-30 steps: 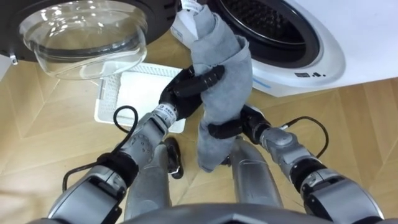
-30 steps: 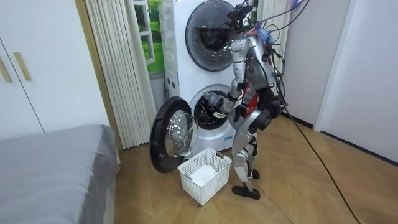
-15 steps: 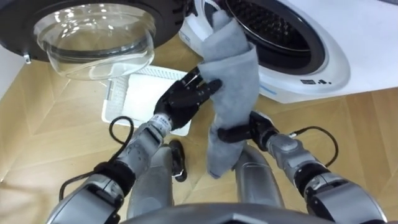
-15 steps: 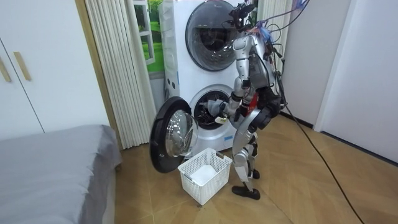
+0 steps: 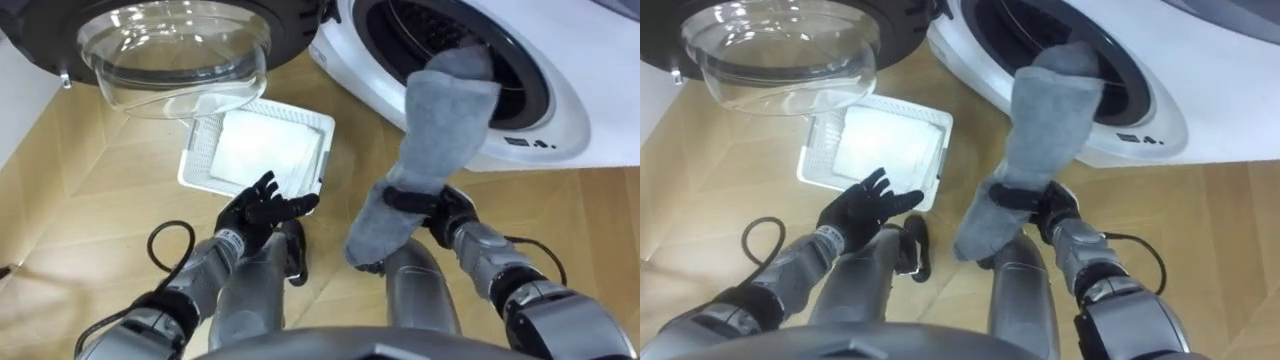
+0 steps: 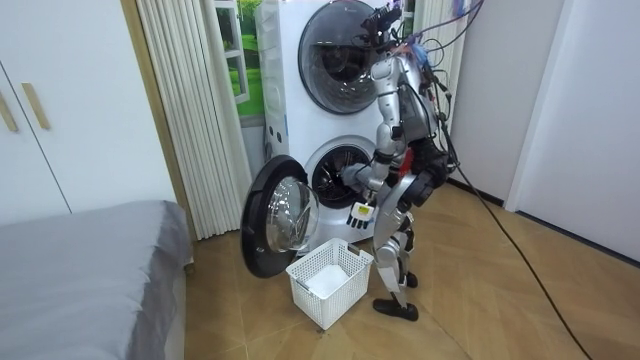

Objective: Put towel into washing machine

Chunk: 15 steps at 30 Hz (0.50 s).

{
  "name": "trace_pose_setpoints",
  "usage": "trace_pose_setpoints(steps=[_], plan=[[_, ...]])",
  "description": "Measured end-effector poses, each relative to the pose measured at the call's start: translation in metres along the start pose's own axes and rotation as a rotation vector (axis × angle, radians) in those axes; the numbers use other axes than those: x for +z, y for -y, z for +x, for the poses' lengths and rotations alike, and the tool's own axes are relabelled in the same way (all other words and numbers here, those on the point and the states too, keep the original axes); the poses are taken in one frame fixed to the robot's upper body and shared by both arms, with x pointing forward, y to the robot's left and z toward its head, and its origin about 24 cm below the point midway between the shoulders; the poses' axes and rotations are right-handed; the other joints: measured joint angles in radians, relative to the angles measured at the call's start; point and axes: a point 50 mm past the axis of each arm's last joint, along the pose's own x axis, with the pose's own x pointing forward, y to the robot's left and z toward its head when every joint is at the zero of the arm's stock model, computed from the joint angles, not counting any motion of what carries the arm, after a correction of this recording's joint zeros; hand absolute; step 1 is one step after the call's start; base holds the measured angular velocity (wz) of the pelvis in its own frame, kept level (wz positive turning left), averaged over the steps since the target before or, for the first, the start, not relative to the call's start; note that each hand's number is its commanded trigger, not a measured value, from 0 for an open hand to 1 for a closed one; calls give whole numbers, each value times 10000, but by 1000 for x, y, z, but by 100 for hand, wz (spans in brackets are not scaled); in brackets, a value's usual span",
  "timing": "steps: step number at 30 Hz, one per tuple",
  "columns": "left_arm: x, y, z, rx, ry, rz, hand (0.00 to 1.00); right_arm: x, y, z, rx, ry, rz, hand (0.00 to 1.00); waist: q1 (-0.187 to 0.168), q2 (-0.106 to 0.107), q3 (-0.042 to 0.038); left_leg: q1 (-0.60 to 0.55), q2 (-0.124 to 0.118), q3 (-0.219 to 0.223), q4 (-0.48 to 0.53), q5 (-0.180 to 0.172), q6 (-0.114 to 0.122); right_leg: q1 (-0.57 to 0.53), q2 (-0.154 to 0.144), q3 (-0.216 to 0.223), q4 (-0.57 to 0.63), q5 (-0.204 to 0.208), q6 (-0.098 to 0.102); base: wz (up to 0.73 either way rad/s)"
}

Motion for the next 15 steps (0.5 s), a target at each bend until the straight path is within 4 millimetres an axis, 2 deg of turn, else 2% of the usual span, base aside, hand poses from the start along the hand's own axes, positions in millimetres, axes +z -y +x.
trace_pose_setpoints(steps=[2,4,9,11,13,15], plan=[[4,-1,1,139,124,-81,0,2,4,0,-163,2,765,100,1,-40,28,-80,-39,-55,21,5,9,-66,-40,-5,49,-24,20,11],[3,-3,0,322,102,-151,0,5,11,-1,-357,31,1737,100,-20,-71,41,-84,-182,-60,18,19,40,-150,-140,4,275,-147,73,11],[5,-4,1,663,8,-126,0,24,21,0,-492,251,2206,100,-36,-139,40,-105,-354,-61,14,54,121,-276,-410,21,537,-268,115,8],[5,-6,0,797,-14,20,0,33,23,1,-480,295,2173,100,-19,-236,49,-105,-390,-56,115,63,135,-310,-452,55,640,-277,129,0],[7,-12,-1,971,11,-36,0,46,26,2,-428,332,2602,100,-1,-466,43,-127,-401,-9,219,69,146,-361,-475,87,720,-288,138,0],[8,-18,-3,1186,-15,47,0,59,26,2,-278,507,3096,100,-29,-601,38,-212,-382,-4,315,73,156,-401,-478,98,699,-279,127,0]])
